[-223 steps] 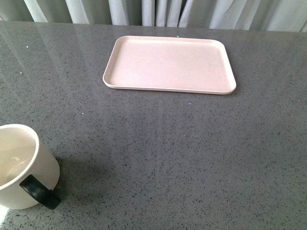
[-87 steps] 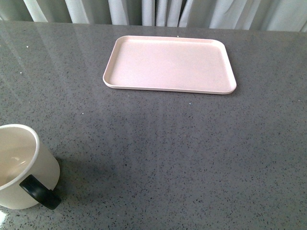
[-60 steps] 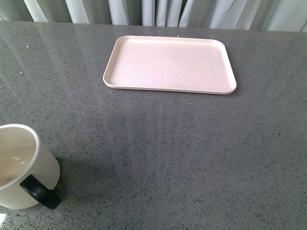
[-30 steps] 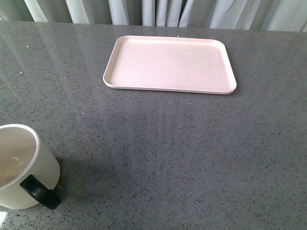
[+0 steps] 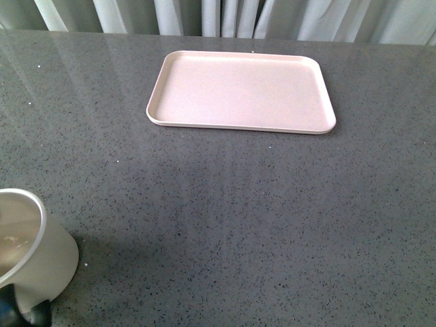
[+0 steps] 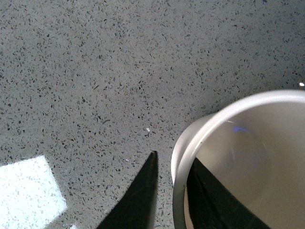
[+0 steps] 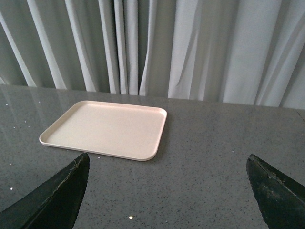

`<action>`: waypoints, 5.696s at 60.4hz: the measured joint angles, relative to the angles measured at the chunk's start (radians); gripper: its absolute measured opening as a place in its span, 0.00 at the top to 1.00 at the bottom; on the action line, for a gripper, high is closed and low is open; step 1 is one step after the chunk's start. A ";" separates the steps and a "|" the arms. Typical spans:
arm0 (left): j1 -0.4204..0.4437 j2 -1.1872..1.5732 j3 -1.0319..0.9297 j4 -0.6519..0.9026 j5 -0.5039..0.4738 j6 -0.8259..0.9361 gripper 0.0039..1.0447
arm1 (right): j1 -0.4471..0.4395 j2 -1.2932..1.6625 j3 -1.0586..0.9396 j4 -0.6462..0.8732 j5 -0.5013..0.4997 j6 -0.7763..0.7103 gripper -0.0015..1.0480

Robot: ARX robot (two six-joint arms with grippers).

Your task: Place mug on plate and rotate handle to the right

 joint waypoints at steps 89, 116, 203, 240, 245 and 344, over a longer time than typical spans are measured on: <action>-0.552 0.446 0.807 -0.132 -0.289 -0.766 0.98 | 0.000 0.000 0.000 0.000 0.000 0.000 0.09; -0.563 0.456 0.834 -0.118 -0.302 -0.833 0.98 | 0.000 0.000 0.000 0.000 0.000 0.000 0.09; -0.597 0.928 1.510 -0.502 -0.477 -0.969 0.98 | 0.000 0.000 0.000 0.000 0.000 0.000 0.09; -0.598 1.022 1.640 -0.569 -0.467 -0.944 0.98 | 0.000 0.000 0.000 0.000 0.000 0.000 0.09; -0.598 1.028 1.651 -0.576 -0.464 -0.942 0.98 | 0.000 0.000 0.000 0.000 0.000 0.000 0.09; -0.339 0.098 0.103 0.989 -0.597 -0.598 0.92 | 0.000 0.000 0.000 0.000 0.000 0.000 0.09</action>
